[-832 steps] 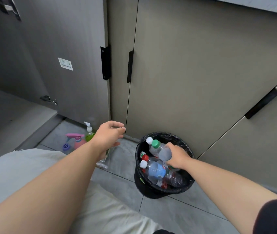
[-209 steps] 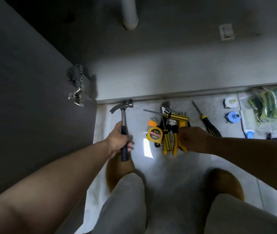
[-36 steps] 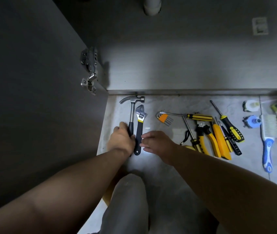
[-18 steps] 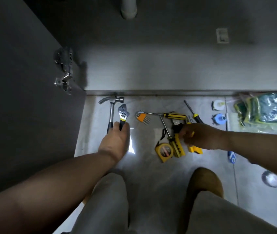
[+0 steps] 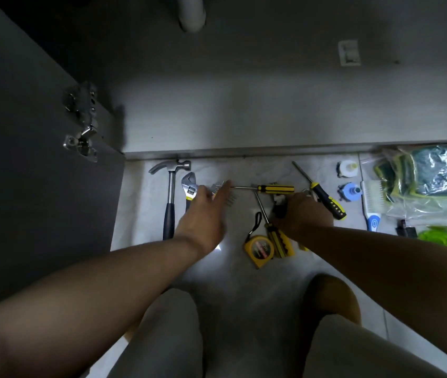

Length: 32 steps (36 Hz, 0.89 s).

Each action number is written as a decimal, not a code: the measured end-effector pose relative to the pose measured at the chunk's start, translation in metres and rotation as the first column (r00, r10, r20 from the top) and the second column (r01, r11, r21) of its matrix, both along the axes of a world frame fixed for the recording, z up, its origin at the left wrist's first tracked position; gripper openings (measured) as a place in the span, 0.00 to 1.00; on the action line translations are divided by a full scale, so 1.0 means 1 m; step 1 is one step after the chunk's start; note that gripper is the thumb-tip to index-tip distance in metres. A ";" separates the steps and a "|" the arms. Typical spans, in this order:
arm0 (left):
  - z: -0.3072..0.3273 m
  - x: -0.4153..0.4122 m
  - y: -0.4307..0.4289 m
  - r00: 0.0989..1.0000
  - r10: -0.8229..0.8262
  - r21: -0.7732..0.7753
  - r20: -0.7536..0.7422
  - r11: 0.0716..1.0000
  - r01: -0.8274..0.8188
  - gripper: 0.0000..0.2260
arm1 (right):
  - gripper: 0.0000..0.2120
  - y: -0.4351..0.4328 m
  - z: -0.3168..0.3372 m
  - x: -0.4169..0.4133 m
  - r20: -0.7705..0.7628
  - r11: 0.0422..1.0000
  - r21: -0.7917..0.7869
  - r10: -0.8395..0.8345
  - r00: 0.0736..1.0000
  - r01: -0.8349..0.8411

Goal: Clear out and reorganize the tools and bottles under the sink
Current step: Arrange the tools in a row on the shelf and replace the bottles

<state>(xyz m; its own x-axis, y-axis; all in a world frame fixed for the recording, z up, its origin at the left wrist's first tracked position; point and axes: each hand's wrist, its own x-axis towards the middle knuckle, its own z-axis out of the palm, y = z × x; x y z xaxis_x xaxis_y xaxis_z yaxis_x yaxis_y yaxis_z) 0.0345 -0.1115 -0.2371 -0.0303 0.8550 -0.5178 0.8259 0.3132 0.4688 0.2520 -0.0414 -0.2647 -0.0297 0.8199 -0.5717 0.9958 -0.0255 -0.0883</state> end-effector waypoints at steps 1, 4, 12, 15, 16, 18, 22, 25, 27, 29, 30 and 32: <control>-0.003 0.004 0.006 0.999 0.018 -0.038 0.041 0.999 -0.017 0.41 | 0.24 0.001 0.001 0.002 0.010 1.000 -0.009 0.020 1.000 -0.020; -0.009 0.015 0.022 0.996 0.061 -0.130 0.070 0.990 -0.052 0.40 | 0.21 0.004 0.006 0.009 0.029 0.997 -0.035 0.075 0.997 -0.074; -0.008 0.027 0.039 0.988 0.104 -0.195 0.113 0.977 -0.081 0.31 | 0.30 0.023 0.042 0.050 0.115 0.803 -0.565 -0.152 0.982 0.190; -0.007 0.036 0.043 0.989 0.085 -0.222 0.122 0.973 -0.057 0.29 | 0.31 0.024 0.050 0.060 0.127 0.685 -0.693 -0.192 0.973 0.226; -0.006 0.040 0.044 0.988 0.076 -0.229 0.137 0.973 -0.043 0.28 | 0.30 0.023 0.052 0.062 0.114 0.659 -0.721 -0.193 0.975 0.215; -0.003 0.049 0.046 0.981 0.020 -0.206 0.190 0.978 0.020 0.26 | 0.29 0.021 0.054 0.063 0.072 0.618 -0.761 -0.223 0.972 0.198; 0.001 0.066 0.045 0.942 -0.082 -0.152 0.326 0.979 0.137 0.28 | 0.29 0.018 0.055 0.056 -0.062 0.605 -0.781 -0.322 0.945 0.155; 0.004 0.066 0.038 0.817 0.039 -0.204 0.576 0.974 0.097 0.33 | 0.24 0.017 0.052 0.048 -0.179 0.648 -0.753 -0.369 0.912 0.115; 0.007 0.063 0.031 0.706 0.210 -0.297 0.676 0.955 -0.001 0.33 | 0.21 0.013 0.052 0.038 -0.251 0.685 -0.721 -0.397 0.883 0.103; 0.006 0.058 0.023 0.683 0.332 -0.311 0.650 0.937 -0.159 0.26 | 0.19 0.007 0.053 0.025 -0.329 0.721 -0.687 -0.424 0.844 0.094; 0.004 0.053 0.018 0.682 0.386 -0.318 0.621 0.919 -0.231 0.20 | 0.19 0.003 0.052 0.017 -0.369 0.736 -0.671 -0.439 0.819 0.093; 0.005 0.043 0.007 0.600 0.518 -0.441 0.610 0.851 -0.286 0.12 | 0.19 -0.004 0.053 0.001 -0.428 0.770 -0.633 -0.437 0.791 0.083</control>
<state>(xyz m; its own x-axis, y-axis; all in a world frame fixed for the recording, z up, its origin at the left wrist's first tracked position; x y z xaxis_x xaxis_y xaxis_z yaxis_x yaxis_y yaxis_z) 0.0779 -0.1048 -0.2318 0.1247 0.6650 -0.7364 0.0557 0.7363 0.6744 0.2530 -0.0458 -0.2115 -0.3018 0.3783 -0.8751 0.7326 -0.4954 -0.4668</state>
